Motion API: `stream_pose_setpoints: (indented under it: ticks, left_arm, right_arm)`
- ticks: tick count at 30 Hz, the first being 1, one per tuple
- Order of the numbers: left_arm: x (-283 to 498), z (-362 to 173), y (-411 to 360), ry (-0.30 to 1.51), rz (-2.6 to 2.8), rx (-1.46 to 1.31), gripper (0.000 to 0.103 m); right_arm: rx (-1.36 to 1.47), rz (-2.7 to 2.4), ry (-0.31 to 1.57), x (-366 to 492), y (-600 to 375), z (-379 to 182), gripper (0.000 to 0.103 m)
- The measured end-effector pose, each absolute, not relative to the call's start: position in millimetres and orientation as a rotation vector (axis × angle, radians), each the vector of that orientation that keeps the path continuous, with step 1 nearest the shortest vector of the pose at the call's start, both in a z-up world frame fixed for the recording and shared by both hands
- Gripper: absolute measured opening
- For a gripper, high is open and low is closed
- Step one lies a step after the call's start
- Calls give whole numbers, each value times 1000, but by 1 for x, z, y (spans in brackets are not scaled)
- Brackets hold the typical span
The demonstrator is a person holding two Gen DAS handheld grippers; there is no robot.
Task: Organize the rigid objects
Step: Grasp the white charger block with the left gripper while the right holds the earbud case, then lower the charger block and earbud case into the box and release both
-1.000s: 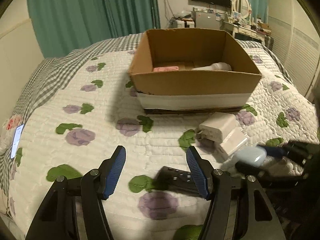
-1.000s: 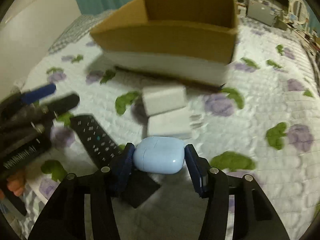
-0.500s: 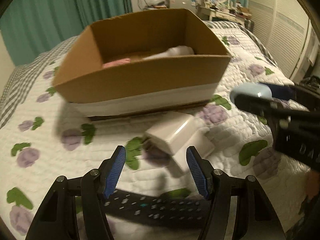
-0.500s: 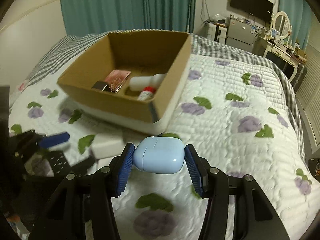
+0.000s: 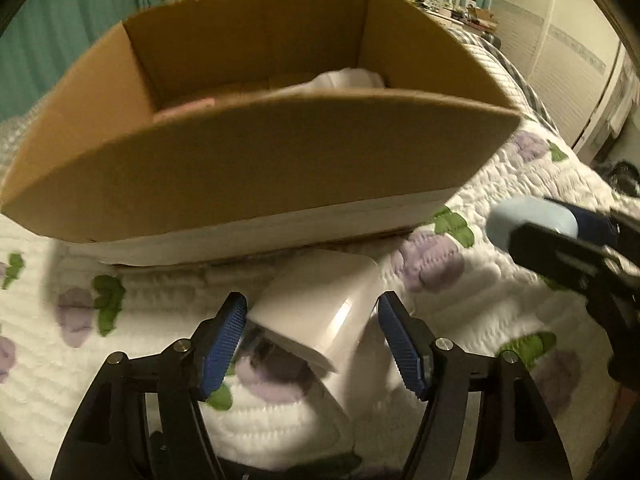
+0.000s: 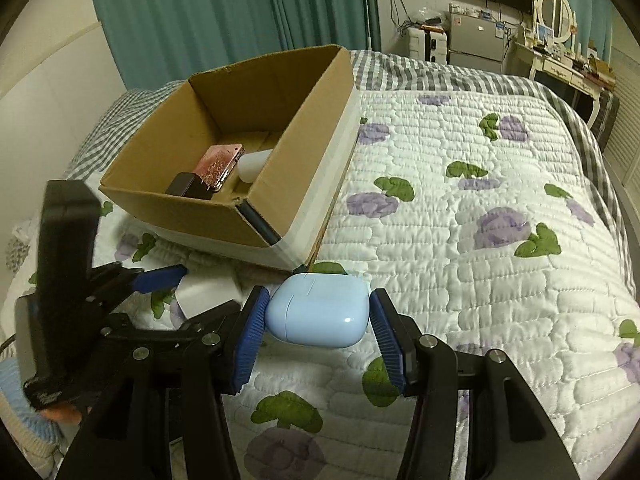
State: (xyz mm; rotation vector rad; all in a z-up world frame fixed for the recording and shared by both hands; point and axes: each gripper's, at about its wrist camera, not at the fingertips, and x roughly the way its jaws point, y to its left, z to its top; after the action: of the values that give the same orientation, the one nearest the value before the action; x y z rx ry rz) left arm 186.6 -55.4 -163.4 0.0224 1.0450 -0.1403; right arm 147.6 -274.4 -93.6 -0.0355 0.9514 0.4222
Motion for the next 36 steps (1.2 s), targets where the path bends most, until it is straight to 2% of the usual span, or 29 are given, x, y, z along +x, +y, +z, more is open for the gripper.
stream_pose_setpoints:
  ticks: [6, 9, 16, 26, 36]
  left_arm:
    - [195, -175, -53, 1083, -73, 43, 71]
    - [187, -170, -55, 1066, -84, 69, 61]
    - [161, -155, -43, 1044, -44, 50, 57]
    - [110, -99, -28, 901, -30, 24, 56]
    - [114, -40, -17, 748, 17, -13, 56]
  right_arm:
    - [-50, 417, 958, 147, -272, -97, 52]
    - [-57, 410, 955, 146, -272, -96, 52]
    - [-91, 405, 918, 137, -267, -89, 52]
    - [-129, 410, 878, 124, -256, -67, 52]
    - [-144, 427, 778, 127, -236, -27, 52]
